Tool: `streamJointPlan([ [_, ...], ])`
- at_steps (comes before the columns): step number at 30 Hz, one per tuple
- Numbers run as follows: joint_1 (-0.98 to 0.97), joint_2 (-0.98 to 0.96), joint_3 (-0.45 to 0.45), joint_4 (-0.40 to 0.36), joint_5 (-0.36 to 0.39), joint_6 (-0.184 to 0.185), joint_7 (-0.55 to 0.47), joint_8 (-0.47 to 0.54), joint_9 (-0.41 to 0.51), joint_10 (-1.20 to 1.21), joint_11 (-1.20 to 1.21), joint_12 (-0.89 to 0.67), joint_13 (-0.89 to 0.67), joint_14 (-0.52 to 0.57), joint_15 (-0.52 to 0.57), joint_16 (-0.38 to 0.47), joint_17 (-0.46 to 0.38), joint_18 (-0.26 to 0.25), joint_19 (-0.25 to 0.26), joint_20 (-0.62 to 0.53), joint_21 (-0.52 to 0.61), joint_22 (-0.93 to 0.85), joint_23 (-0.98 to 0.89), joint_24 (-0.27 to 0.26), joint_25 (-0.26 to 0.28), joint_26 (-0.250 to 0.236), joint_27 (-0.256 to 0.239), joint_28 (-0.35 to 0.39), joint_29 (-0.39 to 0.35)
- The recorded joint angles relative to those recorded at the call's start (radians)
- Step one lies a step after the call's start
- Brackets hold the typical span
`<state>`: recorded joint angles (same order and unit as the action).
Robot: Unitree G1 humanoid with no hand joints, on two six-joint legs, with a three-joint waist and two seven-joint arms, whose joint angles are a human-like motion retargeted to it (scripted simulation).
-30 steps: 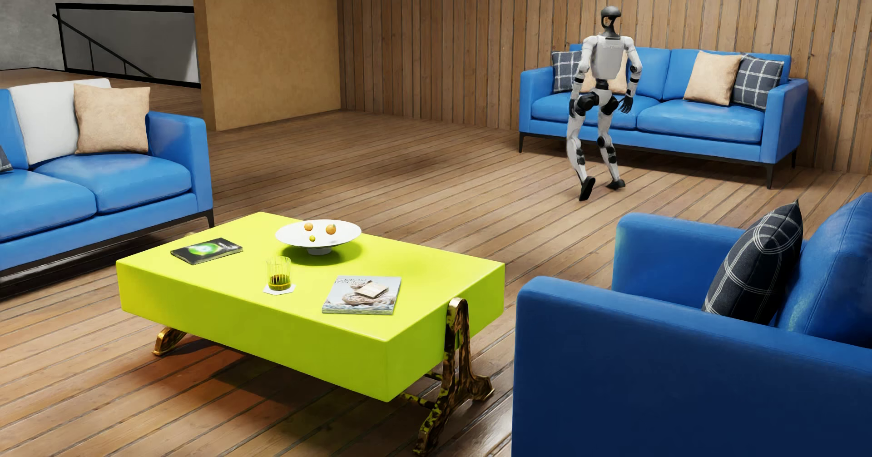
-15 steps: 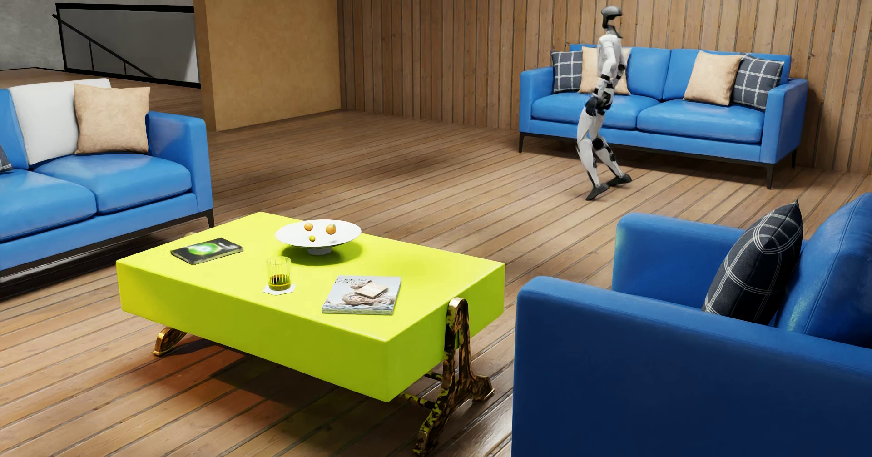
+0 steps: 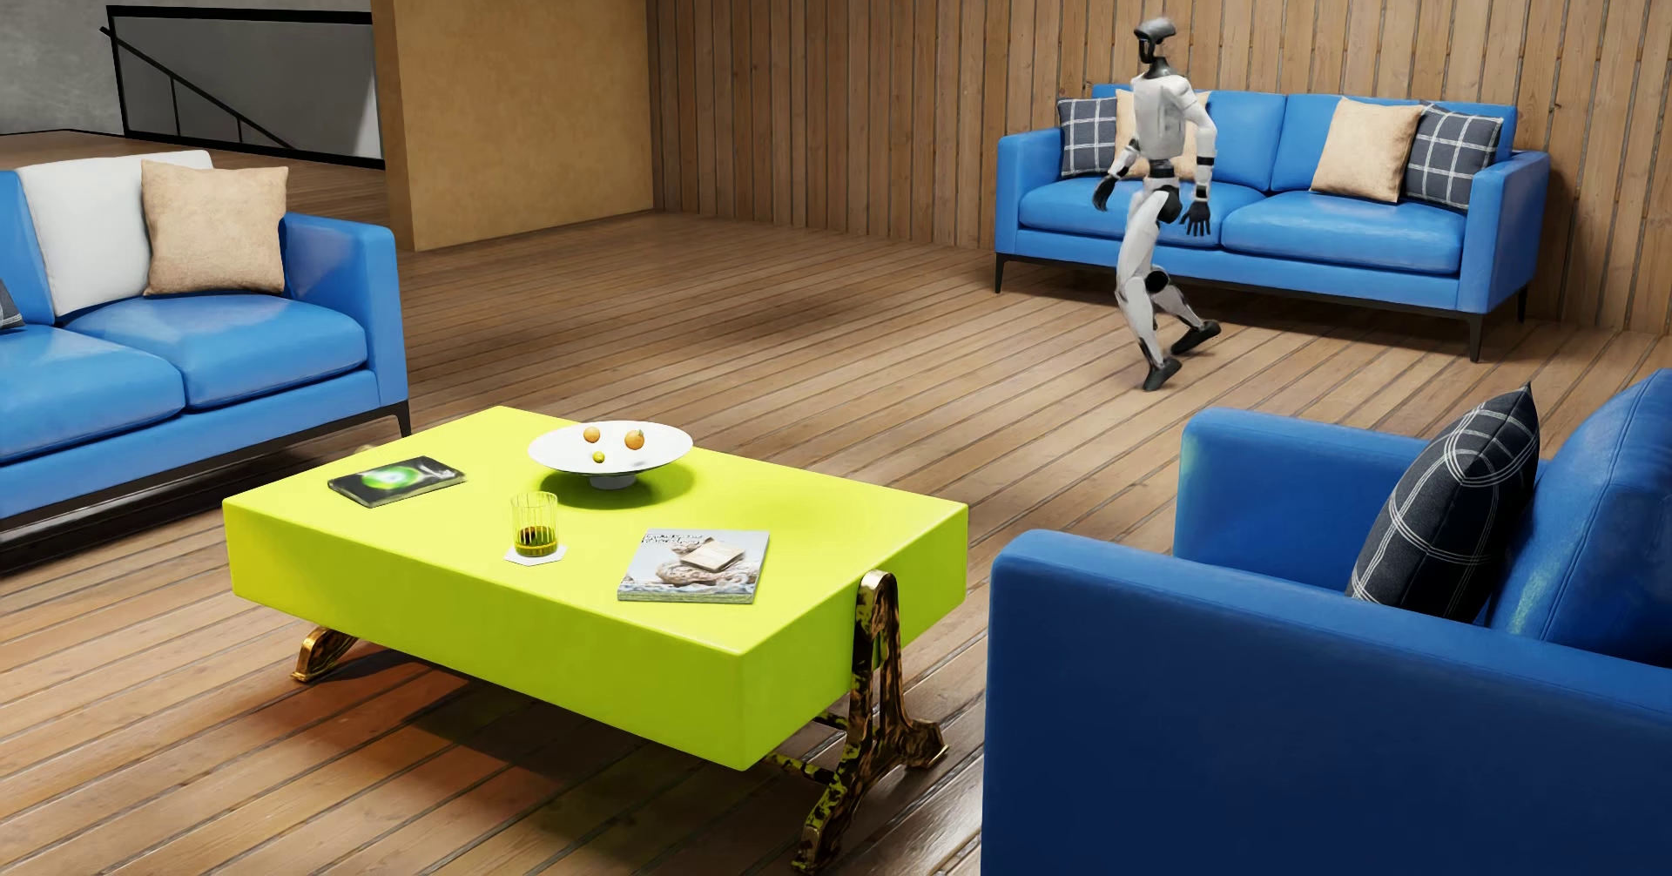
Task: Walk to the lime coffeetable
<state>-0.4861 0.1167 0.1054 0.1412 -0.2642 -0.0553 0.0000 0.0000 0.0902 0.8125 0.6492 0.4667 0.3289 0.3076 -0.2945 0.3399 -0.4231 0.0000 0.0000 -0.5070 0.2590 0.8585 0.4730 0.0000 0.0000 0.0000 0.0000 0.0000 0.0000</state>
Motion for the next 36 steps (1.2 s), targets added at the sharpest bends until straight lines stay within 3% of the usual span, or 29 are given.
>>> streamJointPlan([
  [2, -0.048, 0.023, 0.051, -0.033, -0.025, -0.004, 0.0, 0.0, -0.013, 0.061, 0.036, 0.007, 0.016, 0.024, 0.038, -0.008, -0.001, 0.0, 0.0, 0.009, 0.011, 0.003, 0.048, 0.0, 0.0, 0.0, 0.0, 0.0, 0.0],
  [4, -0.026, -0.012, 0.043, -0.104, -0.085, -0.011, 0.0, 0.0, -0.005, 0.11, 0.191, -0.028, 0.033, -0.075, 0.106, -0.006, 0.018, 0.0, 0.0, -0.001, -0.004, 0.029, 0.14, 0.0, 0.0, 0.0, 0.0, 0.0, 0.0],
  [5, 0.0, -0.071, 0.008, -0.134, -0.08, -0.008, 0.0, 0.0, -0.002, 0.105, 0.321, -0.044, 0.039, -0.143, 0.091, 0.007, 0.025, 0.0, 0.0, 0.001, 0.004, 0.013, 0.195, 0.0, 0.0, 0.0, 0.0, 0.0, 0.0],
  [8, 0.152, -0.276, -0.153, -0.264, 0.039, -0.011, 0.0, 0.0, 0.009, -0.015, 0.587, -0.144, 0.099, -0.336, 0.039, 0.033, 0.041, 0.0, 0.0, 0.102, 0.036, -0.016, 0.308, 0.0, 0.0, 0.0, 0.0, 0.0, 0.0],
  [10, 0.371, -0.442, -0.223, -0.347, 0.12, -0.021, 0.0, 0.0, 0.02, -0.22, 0.549, -0.204, 0.144, -0.513, 0.021, 0.069, 0.042, 0.0, 0.0, 0.133, 0.107, -0.129, 0.345, 0.0, 0.0, 0.0, 0.0, 0.0, 0.0],
  [11, 0.468, -0.53, -0.27, -0.352, 0.162, -0.01, 0.0, 0.0, 0.017, -0.296, 0.477, -0.232, 0.167, -0.581, 0.025, 0.075, 0.036, 0.0, 0.0, 0.151, 0.125, -0.16, 0.354, 0.0, 0.0, 0.0, 0.0, 0.0, 0.0],
  [15, 0.792, -0.799, -0.454, -0.308, 0.152, 0.019, 0.0, 0.0, 0.009, -0.43, 0.115, -0.346, 0.193, -0.795, 0.13, 0.122, 0.012, 0.0, 0.0, 0.166, 0.175, -0.336, 0.444, 0.0, 0.0, 0.0, 0.0, 0.0, 0.0],
  [17, 0.9, -0.843, -0.526, -0.27, 0.125, 0.021, 0.0, 0.0, 0.004, -0.453, -0.058, -0.396, 0.189, -0.798, 0.116, 0.144, -0.011, 0.0, 0.0, 0.114, 0.174, -0.365, 0.468, 0.0, 0.0, 0.0, 0.0, 0.0, 0.0],
  [18, 0.928, -0.862, -0.565, -0.229, 0.121, 0.03, 0.0, 0.0, -0.004, -0.444, -0.028, -0.404, 0.177, -0.734, 0.071, 0.144, -0.017, 0.0, 0.0, 0.084, 0.183, -0.343, 0.494, 0.0, 0.0, 0.0, 0.0, 0.0, 0.0],
  [20, 0.92, -0.895, -0.603, -0.169, 0.145, 0.078, 0.0, 0.0, -0.022, -0.296, 0.153, -0.376, 0.161, -0.46, 0.099, 0.106, -0.028, 0.0, 0.0, 0.02, 0.181, -0.253, 0.535, 0.0, 0.0, 0.0, 0.0, 0.0, 0.0],
  [21, 0.864, -0.898, -0.587, -0.132, 0.157, 0.103, 0.0, 0.0, -0.016, -0.143, 0.3, -0.366, 0.132, -0.279, 0.073, 0.078, -0.024, 0.0, 0.0, -0.03, 0.222, -0.173, 0.578, 0.0, 0.0, 0.0, 0.0, 0.0, 0.0],
  [22, 0.829, -0.788, -0.537, -0.13, 0.21, 0.08, 0.0, 0.0, 0.048, 0.075, 0.358, -0.325, 0.105, -0.084, 0.005, 0.102, 0.003, 0.0, 0.0, -0.065, 0.182, -0.182, 0.569, 0.0, 0.0, 0.0, 0.0, 0.0, 0.0],
  [23, 0.7, -0.725, -0.472, -0.12, 0.239, 0.075, 0.0, 0.0, 0.037, 0.311, 0.361, -0.317, 0.078, -0.074, -0.051, 0.088, 0.025, 0.0, 0.0, -0.106, 0.192, -0.131, 0.556, 0.0, 0.0, 0.0, 0.0, 0.0, 0.0],
  [25, 0.487, -0.499, -0.303, -0.153, 0.28, 0.043, 0.0, 0.0, 0.039, 0.56, 0.248, -0.226, 0.038, -0.217, -0.06, 0.069, 0.048, 0.0, 0.0, -0.154, 0.168, -0.087, 0.437, 0.0, 0.0, 0.0, 0.0, 0.0, 0.0],
  [26, 0.346, -0.389, -0.236, -0.19, 0.269, 0.019, 0.0, 0.0, 0.028, 0.564, 0.165, -0.182, 0.019, -0.238, -0.044, 0.049, 0.061, 0.0, 0.0, -0.135, 0.126, -0.044, 0.353, 0.0, 0.0, 0.0, 0.0, 0.0, 0.0],
  [27, 0.261, -0.239, -0.159, -0.202, 0.272, 0.009, 0.0, 0.0, 0.028, 0.437, 0.062, -0.108, 0.021, -0.191, -0.023, 0.028, 0.061, 0.0, 0.0, -0.074, 0.091, -0.026, 0.253, 0.0, 0.0, 0.0, 0.0, 0.0, 0.0],
  [28, 0.19, -0.123, -0.084, -0.219, 0.262, 0.003, 0.0, 0.0, 0.028, 0.233, -0.019, -0.084, -0.011, -0.097, 0.001, 0.055, 0.048, 0.0, 0.0, -0.18, 0.092, -0.01, 0.178, 0.0, 0.0, 0.0, 0.0, 0.0, 0.0],
  [29, 0.117, -0.026, -0.028, -0.227, 0.244, -0.002, 0.0, 0.0, 0.031, 0.032, -0.071, -0.049, -0.051, -0.029, 0.005, 0.065, 0.04, 0.0, 0.0, -0.213, 0.049, -0.008, 0.11, 0.0, 0.0, 0.0, 0.0, 0.0, 0.0],
  [30, 0.077, 0.069, 0.032, -0.226, 0.23, -0.005, 0.0, 0.0, 0.029, -0.174, -0.128, -0.015, -0.091, -0.092, -0.019, 0.074, 0.022, 0.0, 0.0, -0.226, 0.015, -0.003, 0.045, 0.0, 0.0, 0.0, 0.0, 0.0, 0.0],
  [31, 0.035, 0.15, 0.073, -0.226, 0.222, -0.008, 0.0, 0.0, 0.017, -0.339, -0.158, 0.017, -0.14, -0.346, -0.061, 0.086, 0.005, 0.0, 0.0, -0.234, -0.003, -0.005, -0.002, 0.0, 0.0, 0.0, 0.0, 0.0, 0.0],
  [32, -0.019, 0.216, 0.112, -0.213, 0.202, -0.02, 0.0, 0.0, 0.012, -0.344, -0.167, 0.042, -0.186, -0.628, -0.096, 0.105, -0.013, 0.0, 0.0, -0.257, -0.01, -0.015, -0.038, 0.0, 0.0, 0.0, 0.0, 0.0, 0.0],
  [33, -0.056, 0.27, 0.179, -0.188, 0.169, -0.024, 0.0, 0.0, 0.012, -0.328, -0.168, 0.058, -0.207, -0.721, -0.101, 0.107, -0.019, 0.0, 0.0, -0.256, -0.077, 0.012, -0.058, 0.0, 0.0, 0.0, 0.0, 0.0, 0.0],
  [34, -0.089, 0.306, 0.242, -0.176, 0.118, -0.027, 0.0, 0.0, 0.022, -0.338, -0.134, 0.066, -0.218, -0.592, -0.041, 0.105, -0.027, 0.0, 0.0, -0.26, -0.093, 0.039, -0.051, 0.0, 0.0, 0.0, 0.0, 0.0, 0.0],
  [35, -0.12, 0.329, 0.27, -0.169, 0.098, -0.021, 0.0, 0.0, 0.012, -0.26, -0.093, 0.08, -0.199, -0.301, 0.111, 0.091, -0.027, 0.0, 0.0, -0.242, -0.102, 0.066, -0.031, 0.0, 0.0, 0.0, 0.0, 0.0, 0.0],
  [36, -0.164, 0.271, 0.244, -0.225, 0.035, -0.072, 0.0, 0.0, -0.014, -0.177, 0.042, 0.087, -0.182, -0.063, 0.353, 0.078, -0.004, 0.0, 0.0, -0.239, -0.089, 0.099, 0.011, 0.0, 0.0, 0.0, 0.0, 0.0, 0.0],
])
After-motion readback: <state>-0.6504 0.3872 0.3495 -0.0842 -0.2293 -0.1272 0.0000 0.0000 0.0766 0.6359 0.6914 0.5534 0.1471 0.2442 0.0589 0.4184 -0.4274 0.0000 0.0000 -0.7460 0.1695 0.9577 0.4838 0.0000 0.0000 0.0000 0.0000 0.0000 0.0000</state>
